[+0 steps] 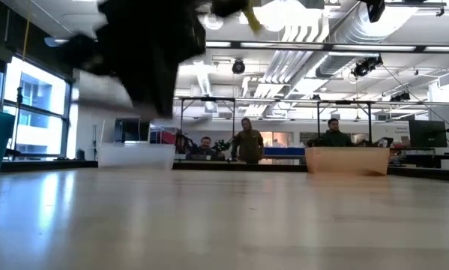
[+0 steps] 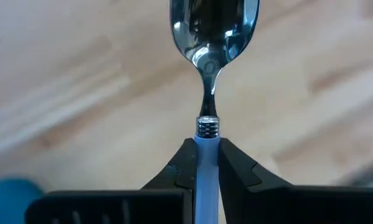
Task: Sort silverware by color (type)
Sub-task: Put the purple spoon into the blue bin, then return to Home Position
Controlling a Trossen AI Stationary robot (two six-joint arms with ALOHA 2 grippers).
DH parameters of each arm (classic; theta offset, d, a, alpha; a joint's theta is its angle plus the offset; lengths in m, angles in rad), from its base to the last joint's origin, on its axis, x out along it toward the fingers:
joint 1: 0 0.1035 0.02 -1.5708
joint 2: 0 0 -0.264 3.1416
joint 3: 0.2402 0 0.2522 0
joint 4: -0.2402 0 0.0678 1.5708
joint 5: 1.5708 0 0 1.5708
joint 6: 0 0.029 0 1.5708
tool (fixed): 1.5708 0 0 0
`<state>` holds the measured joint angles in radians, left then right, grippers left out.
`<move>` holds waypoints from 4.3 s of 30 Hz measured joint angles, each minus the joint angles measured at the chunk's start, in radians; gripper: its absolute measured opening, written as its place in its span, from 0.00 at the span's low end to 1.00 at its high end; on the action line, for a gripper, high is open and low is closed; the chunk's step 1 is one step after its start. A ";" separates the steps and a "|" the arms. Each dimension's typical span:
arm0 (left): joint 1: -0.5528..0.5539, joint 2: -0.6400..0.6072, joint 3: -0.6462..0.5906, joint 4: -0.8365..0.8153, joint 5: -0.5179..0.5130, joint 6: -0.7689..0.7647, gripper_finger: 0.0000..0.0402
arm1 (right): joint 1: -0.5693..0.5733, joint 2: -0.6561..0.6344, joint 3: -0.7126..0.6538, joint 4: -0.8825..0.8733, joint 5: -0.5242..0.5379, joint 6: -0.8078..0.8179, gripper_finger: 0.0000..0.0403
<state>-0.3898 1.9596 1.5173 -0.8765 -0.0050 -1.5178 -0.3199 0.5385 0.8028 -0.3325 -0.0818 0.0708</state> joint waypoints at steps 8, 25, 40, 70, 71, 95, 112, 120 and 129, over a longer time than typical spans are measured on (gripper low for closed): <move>-0.166 -0.199 0.001 -0.173 0.011 -0.297 0.05 | 0.000 -0.004 0.000 0.000 0.000 -0.001 0.00; -0.387 -0.242 -0.208 -0.227 0.017 -0.567 0.05 | 0.000 -0.003 0.000 0.001 0.000 -0.011 0.00; -0.342 -0.268 -0.349 -0.124 0.019 -0.327 0.26 | 0.000 -0.003 0.000 0.000 0.052 -0.009 0.00; 0.448 -0.812 -0.753 0.991 0.106 1.174 0.00 | 0.001 0.266 0.001 0.246 -0.068 -0.090 0.00; 0.478 -0.806 -0.778 1.034 0.135 1.193 0.00 | 0.003 0.289 0.001 0.266 -0.069 -0.090 0.00; 0.925 -1.158 -1.225 1.160 0.391 1.489 0.00 | 0.066 0.003 -0.590 0.644 0.154 -0.026 0.00; 1.052 -1.661 -1.358 0.959 0.295 1.466 0.00 | 0.065 -0.538 -0.720 0.288 0.247 0.042 0.00; 1.027 -1.766 -1.506 1.075 0.216 1.358 0.00 | 0.065 -0.537 -0.721 0.306 0.246 0.022 0.00; 0.882 -1.896 -1.505 0.888 -0.032 1.447 0.00 | 0.065 -0.538 -0.793 0.395 0.297 0.012 0.00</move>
<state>0.4924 0.0632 0.0128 0.0120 -0.0368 -0.0709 -0.2550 0.0002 0.0097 0.0624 0.2153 0.0832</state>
